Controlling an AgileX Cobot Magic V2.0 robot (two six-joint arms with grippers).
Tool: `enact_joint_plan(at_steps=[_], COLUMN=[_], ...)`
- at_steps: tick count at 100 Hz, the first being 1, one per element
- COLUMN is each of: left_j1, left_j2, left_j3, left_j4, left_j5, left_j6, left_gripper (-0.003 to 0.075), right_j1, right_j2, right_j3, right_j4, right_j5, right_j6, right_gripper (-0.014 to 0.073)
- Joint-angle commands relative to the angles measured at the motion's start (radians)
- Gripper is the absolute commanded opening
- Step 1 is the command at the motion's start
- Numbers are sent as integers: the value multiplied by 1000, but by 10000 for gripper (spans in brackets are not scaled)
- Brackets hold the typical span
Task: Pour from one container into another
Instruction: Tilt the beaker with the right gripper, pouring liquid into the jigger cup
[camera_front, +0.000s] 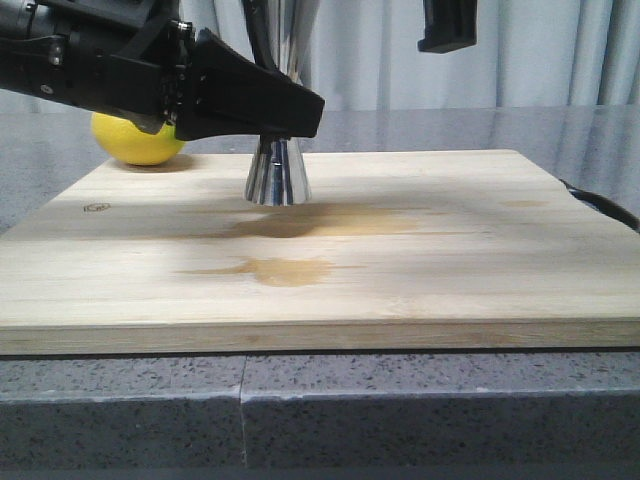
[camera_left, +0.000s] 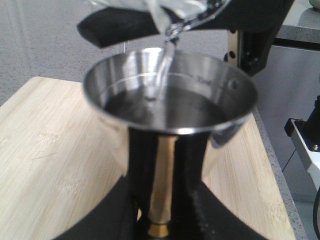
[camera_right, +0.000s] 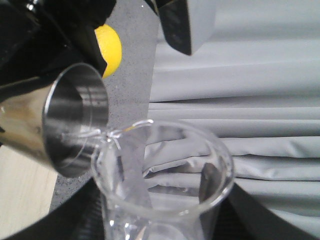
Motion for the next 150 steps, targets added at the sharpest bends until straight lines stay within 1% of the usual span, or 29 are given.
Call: enact_joint_plan(at_steps=[1,30,85,94,101,108,115,134,141,150], left_j1=[3,3,3,3,3,3,3,3,3,3], left_j2=[-53,-53,-53,-53,-53,-53,-53,-53,-53,-53], left_j3=[-30,-30,-30,-30,-30,-30,-30,-30,-30,-30], left_j4=[-68,-68,-68,-68,-68,-68,-68,-68,-68,-68], left_j5=[111,111,111,111,111,111,111,111,111,111], left_j6=[-10,-10,-10,-10,-10,-10,-10,-10,-10,-10], left_gripper=[-19,-19,-19,-19,-19,-19,-19,-19,-19,-19], right_j1=[-6,-6,-6,-6,-6,-6,-6,-6,-6,-18], right_j2=[-35,-35,-35,-35,-35,-35,-35,-35,-35,-35], right_j3=[-35,-35,-35,-35,-35,-35,-35,-35,-35,-35], right_j4=[-4,-31,-31,-5,44,129,256,546,693,919], right_j5=[-65,-65,-65,-65,-65,-65,-65,-79,-110,-175], right_j6=[-3,-3,-3,-3,-3,-3,-3,-3,-3,-3], right_gripper=[206,206,206,206,206,206,206,206,206,206])
